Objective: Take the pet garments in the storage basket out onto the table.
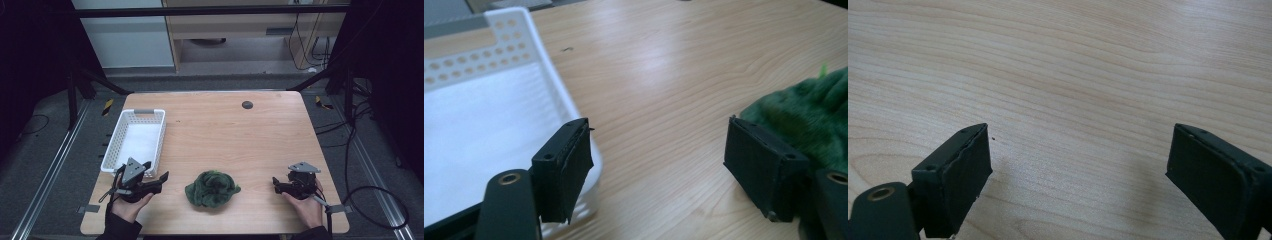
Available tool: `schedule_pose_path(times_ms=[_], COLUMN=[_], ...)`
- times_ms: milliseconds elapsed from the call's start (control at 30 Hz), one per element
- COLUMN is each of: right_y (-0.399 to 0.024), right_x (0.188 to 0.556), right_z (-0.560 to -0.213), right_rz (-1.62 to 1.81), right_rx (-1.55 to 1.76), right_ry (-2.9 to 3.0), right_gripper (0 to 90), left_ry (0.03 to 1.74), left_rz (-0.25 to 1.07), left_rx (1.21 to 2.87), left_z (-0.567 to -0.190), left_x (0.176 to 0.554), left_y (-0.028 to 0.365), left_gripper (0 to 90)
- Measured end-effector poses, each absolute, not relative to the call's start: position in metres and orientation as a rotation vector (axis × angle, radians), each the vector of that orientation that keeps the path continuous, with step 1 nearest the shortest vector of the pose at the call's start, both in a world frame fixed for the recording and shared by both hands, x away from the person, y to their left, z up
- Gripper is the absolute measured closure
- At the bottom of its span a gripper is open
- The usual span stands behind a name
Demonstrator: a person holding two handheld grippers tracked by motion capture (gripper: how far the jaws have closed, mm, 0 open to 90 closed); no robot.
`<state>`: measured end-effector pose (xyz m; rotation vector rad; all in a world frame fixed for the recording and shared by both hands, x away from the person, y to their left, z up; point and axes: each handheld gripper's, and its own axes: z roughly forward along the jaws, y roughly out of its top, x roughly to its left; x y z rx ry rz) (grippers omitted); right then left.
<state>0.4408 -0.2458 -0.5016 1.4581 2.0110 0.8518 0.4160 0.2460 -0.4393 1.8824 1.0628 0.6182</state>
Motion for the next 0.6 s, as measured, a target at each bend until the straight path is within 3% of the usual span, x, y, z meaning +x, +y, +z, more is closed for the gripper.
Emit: schedule_pose_path(times_ms=[600], right_y=[-0.245], right_x=[0.437], right_z=[-0.501], right_rz=[0.866], right_rx=[1.443], right_ry=[2.009], right_gripper=[9.9], left_ry=[1.268], left_rz=[0.626], left_rx=[1.83], left_z=[-0.464], left_x=[0.396], left_y=[0.298], left_gripper=[35.6])
